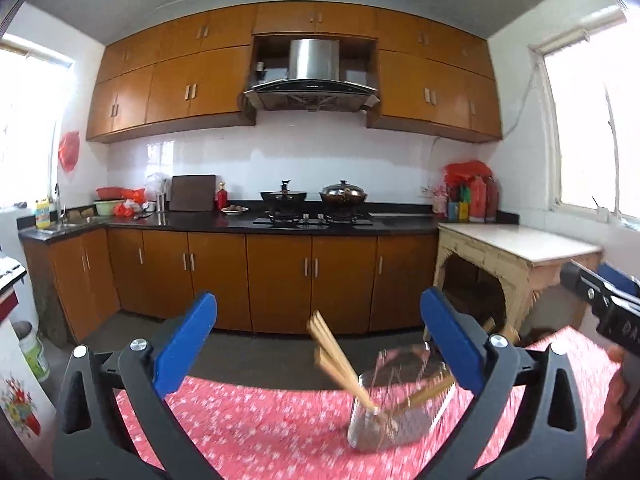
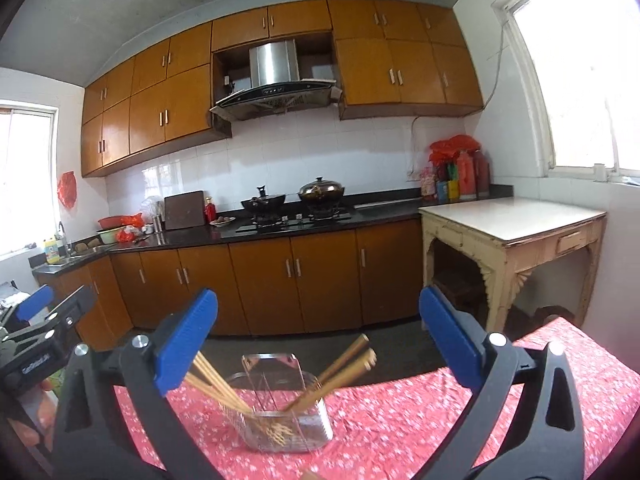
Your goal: Organize utensils
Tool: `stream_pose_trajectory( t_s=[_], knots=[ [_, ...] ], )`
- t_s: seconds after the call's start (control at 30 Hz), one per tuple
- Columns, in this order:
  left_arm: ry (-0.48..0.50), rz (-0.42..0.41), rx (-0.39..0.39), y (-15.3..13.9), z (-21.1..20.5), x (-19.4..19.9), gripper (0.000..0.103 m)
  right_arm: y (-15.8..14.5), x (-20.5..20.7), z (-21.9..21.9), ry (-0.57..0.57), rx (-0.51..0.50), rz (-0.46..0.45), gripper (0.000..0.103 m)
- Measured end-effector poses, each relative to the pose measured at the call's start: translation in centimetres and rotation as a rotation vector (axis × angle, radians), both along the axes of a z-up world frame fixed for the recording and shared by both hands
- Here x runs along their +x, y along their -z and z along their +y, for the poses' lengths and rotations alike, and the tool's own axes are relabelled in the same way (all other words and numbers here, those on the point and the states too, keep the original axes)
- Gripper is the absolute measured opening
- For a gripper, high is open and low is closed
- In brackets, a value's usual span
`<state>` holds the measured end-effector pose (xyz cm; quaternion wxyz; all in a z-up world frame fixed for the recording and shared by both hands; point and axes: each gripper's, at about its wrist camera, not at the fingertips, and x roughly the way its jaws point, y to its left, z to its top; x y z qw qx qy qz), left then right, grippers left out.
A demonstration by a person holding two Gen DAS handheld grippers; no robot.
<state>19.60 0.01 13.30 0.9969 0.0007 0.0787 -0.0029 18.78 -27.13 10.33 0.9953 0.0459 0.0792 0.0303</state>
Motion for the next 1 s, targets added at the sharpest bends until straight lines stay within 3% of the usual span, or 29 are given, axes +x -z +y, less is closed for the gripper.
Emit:
stream_pose_trajectory(
  t_s=[0.2,0.5,1.0],
  knots=[
    [0.012,0.029,0.036,3.5,0.5,-4.7,0.101,4.0,-6.4,1.0,-0.003,-0.074,0.003,0.099],
    [0.025,0.114,-0.053,9.8,1.2,-9.4,0.101,9.2,-12.1,2.3,-0.042,-0.102,0.03,0.099],
    [-0.007,0.105,-0.041,11.8,1.6,-13.8,0.101,11.9,-15.9,3.0,-0.081,-0.105,0.024,0.099]
  ],
)
